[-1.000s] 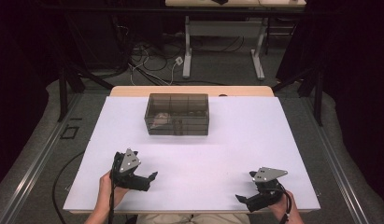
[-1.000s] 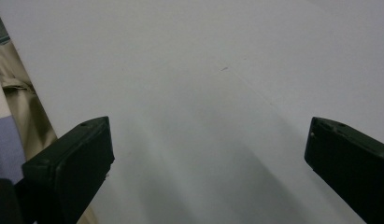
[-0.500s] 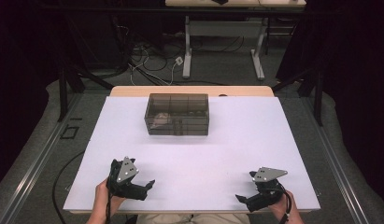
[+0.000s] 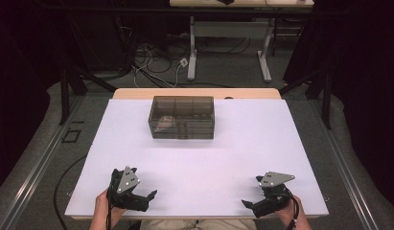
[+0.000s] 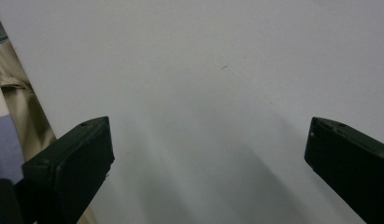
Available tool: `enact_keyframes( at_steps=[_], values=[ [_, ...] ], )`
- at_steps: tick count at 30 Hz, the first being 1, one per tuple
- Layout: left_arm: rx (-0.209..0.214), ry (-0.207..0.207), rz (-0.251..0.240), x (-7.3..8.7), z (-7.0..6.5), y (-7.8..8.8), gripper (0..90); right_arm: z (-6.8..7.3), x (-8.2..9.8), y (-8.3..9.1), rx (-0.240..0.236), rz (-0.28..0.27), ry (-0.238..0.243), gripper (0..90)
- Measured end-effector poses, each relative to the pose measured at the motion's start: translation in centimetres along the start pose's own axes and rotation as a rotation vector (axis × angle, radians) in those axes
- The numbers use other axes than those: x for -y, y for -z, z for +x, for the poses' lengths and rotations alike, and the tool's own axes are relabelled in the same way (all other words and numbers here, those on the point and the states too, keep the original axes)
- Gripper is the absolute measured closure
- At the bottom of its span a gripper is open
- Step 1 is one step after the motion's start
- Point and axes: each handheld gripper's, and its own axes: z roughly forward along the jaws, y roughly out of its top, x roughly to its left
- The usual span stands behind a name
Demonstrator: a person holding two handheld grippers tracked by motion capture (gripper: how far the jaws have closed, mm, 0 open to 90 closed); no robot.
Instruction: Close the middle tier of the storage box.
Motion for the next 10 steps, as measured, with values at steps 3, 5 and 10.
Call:
enact_keyframes(
  at_steps=[3, 5, 10],
  values=[
    [0.007, 0.017, 0.005, 0.36, -0.17, 0.04, 0.0, -0.01, 0.0, -0.01, 0.0, 0.0, -0.001, 0.9],
    [0.008, 0.004, 0.009, 0.48, -0.04, 0.05, 0.0, 0.0, 0.0, -0.02, 0.0, 0.001, 0.0, 0.8],
    [0.018, -0.007, 0.011, 0.39, -0.2, -0.32, 0.0, -0.06, 0.02, -0.03, -0.002, 0.002, -0.002, 0.9]
  ],
)
